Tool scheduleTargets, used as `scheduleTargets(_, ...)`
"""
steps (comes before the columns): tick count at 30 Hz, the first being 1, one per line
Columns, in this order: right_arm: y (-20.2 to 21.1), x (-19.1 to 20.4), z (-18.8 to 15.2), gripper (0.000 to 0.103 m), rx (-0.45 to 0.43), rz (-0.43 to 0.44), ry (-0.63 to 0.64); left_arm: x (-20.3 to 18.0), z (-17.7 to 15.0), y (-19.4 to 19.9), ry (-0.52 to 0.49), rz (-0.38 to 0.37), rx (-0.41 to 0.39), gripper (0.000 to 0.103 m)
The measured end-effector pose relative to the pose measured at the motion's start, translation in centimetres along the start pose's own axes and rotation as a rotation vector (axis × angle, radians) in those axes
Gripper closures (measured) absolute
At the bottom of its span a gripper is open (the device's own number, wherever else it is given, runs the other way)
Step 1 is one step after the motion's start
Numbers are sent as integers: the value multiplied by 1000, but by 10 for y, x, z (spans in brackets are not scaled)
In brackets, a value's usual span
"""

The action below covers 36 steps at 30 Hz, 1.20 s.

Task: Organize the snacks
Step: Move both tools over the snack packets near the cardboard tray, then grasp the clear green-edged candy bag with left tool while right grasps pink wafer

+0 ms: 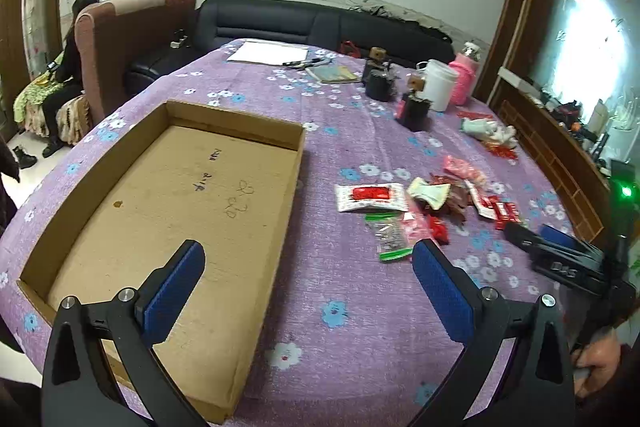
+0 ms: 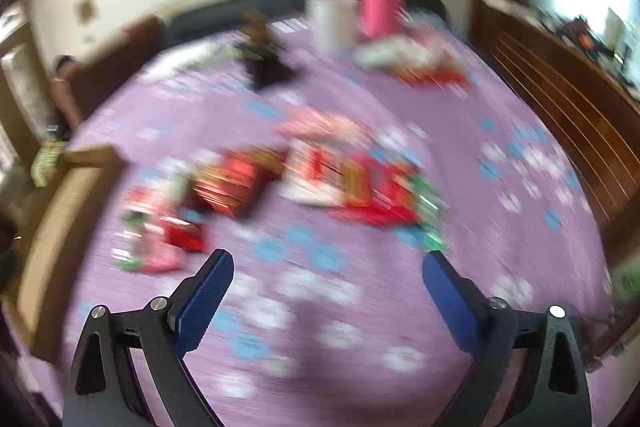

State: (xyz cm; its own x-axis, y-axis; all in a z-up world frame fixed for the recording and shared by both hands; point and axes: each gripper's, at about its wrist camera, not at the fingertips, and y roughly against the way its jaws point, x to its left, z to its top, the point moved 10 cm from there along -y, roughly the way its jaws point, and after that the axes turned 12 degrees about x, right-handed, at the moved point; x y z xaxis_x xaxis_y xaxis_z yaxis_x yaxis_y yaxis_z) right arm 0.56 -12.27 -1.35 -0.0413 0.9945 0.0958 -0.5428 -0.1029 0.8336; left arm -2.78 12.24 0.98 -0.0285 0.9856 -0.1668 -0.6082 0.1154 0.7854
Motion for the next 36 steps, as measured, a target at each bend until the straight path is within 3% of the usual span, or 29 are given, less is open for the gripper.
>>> scheduleTargets(4, -14, 38, 8, 9, 46, 80, 62, -3, -2, 6, -18, -20, 3, 0)
scheduleTargets(8, -33, 62, 6, 31, 107, 129, 67, 4, 0, 9, -26, -21, 4, 0)
scheduleTargets(14, -50, 91, 12, 37, 116, 179, 81, 18, 4, 9, 6, -36, 3, 5)
scheduleTargets(18, -67, 110, 15, 39, 150, 141, 145, 20, 3, 6, 26, -64, 16, 7)
scheduleTargets(21, -74, 112, 15, 57, 175, 157, 140, 16, 2, 5, 17, -74, 23, 7)
scheduleTargets(22, -77, 113, 12, 79, 209, 199, 127, 14, 2, 6, 8, -76, 23, 7)
scheduleTargets(23, -76, 112, 10, 79, 222, 225, 110, 11, 1, 6, 0, -83, 23, 7)
scheduleTargets(28, -61, 97, -9, 80, 240, 195, 113, -9, 2, 4, -46, -121, 27, 7)
scheduleTargets(36, -40, 50, -34, 80, 220, 95, 86, -60, 5, -25, -140, -180, 105, 7)
